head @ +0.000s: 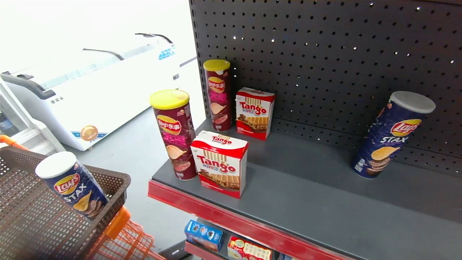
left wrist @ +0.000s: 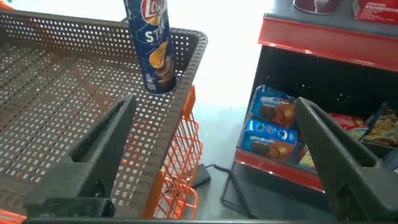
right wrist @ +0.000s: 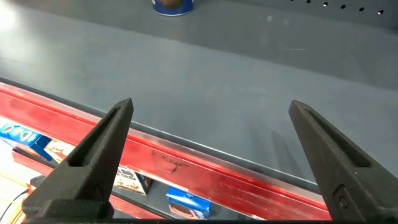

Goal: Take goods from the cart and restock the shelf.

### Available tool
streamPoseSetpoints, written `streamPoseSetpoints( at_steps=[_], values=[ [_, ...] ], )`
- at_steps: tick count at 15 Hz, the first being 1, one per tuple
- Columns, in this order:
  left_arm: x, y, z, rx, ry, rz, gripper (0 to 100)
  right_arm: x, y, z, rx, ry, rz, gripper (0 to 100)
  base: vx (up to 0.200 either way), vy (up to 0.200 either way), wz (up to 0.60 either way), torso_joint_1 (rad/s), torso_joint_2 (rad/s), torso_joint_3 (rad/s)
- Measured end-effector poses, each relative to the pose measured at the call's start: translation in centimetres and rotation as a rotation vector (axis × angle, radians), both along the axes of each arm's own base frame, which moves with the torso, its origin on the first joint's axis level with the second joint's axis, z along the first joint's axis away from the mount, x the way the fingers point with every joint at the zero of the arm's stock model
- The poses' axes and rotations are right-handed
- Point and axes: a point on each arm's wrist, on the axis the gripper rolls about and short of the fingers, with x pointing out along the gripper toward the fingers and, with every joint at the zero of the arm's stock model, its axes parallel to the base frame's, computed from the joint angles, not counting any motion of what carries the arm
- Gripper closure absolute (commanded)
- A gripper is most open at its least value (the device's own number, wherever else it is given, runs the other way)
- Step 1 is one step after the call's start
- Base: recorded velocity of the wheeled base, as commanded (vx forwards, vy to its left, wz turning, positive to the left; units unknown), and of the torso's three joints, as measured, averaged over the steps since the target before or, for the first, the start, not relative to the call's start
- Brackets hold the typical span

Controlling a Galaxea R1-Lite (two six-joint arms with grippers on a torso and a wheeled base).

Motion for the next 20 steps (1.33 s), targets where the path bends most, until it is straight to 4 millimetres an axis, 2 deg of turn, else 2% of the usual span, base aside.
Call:
streamPoseSetpoints(
  at_steps=[3,6,8,10,13,16,20],
  values=[
    [0.0,0.0,0.4,0.000,-0.007,0.023,0,0.0,0.0,0.0,0.000,0.000,0.000,0,0.000,0.000,0.00,0.000,0.00,0.000],
    [0.6,-0.2,3.2,-0.007,0.027,0.056,0,0.0,0.0,0.0,0.000,0.000,0.000,0,0.000,0.000,0.00,0.000,0.00,0.000],
    [2.2,-0.1,5.6,-0.011,0.097,0.103,0,0.0,0.0,0.0,0.000,0.000,0.000,0,0.000,0.000,0.00,0.000,0.00,0.000],
    [4.7,0.4,8.0,-0.002,0.173,0.172,0,0.0,0.0,0.0,0.000,0.000,0.000,0,0.000,0.000,0.00,0.000,0.00,0.000],
    [8.8,1.9,9.9,0.012,0.237,0.238,0,0.0,0.0,0.0,0.000,0.000,0.000,0,0.000,0.000,0.00,0.000,0.00,0.000],
    [12.5,2.9,9.8,0.019,0.219,0.226,0,0.0,0.0,0.0,0.000,0.000,0.000,0,0.000,0.000,0.00,0.000,0.00,0.000],
    [16.2,3.8,8.1,0.011,0.281,0.216,0,0.0,0.0,0.0,0.000,0.000,0.000,0,0.000,0.000,0.00,0.000,0.00,0.000]
  ],
)
